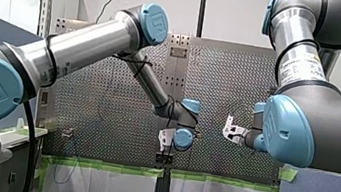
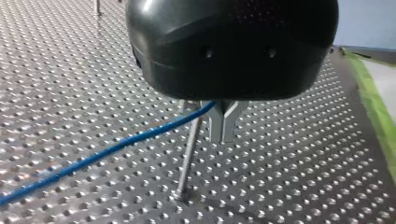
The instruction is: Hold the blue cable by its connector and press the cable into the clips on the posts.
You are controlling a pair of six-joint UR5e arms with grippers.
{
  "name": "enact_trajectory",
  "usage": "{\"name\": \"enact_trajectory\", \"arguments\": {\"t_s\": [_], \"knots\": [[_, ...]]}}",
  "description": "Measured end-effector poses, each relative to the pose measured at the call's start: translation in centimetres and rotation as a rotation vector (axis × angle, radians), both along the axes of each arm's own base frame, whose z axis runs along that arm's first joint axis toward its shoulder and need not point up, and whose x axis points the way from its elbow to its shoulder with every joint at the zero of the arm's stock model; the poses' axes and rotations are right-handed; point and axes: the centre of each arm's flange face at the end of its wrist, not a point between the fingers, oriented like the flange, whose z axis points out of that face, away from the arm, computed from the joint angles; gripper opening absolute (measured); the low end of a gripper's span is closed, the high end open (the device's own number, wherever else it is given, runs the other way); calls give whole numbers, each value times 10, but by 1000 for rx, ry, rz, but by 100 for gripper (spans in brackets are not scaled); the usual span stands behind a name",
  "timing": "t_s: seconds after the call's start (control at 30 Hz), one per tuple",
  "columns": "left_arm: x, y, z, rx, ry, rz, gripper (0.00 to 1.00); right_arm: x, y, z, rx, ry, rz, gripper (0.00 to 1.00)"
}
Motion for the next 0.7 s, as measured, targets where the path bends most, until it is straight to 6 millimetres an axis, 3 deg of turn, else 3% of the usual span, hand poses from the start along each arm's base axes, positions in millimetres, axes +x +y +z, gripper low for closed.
{"name": "enact_trajectory", "arguments": {"t_s": [0.23,0.7], "knots": [[10,5,-2,-5,2,-3,0,0,-5,-19,40,25,-1,0],[7,-3,1,-15,1,-47,0,6,-11,-16,35,29,9,0]]}}
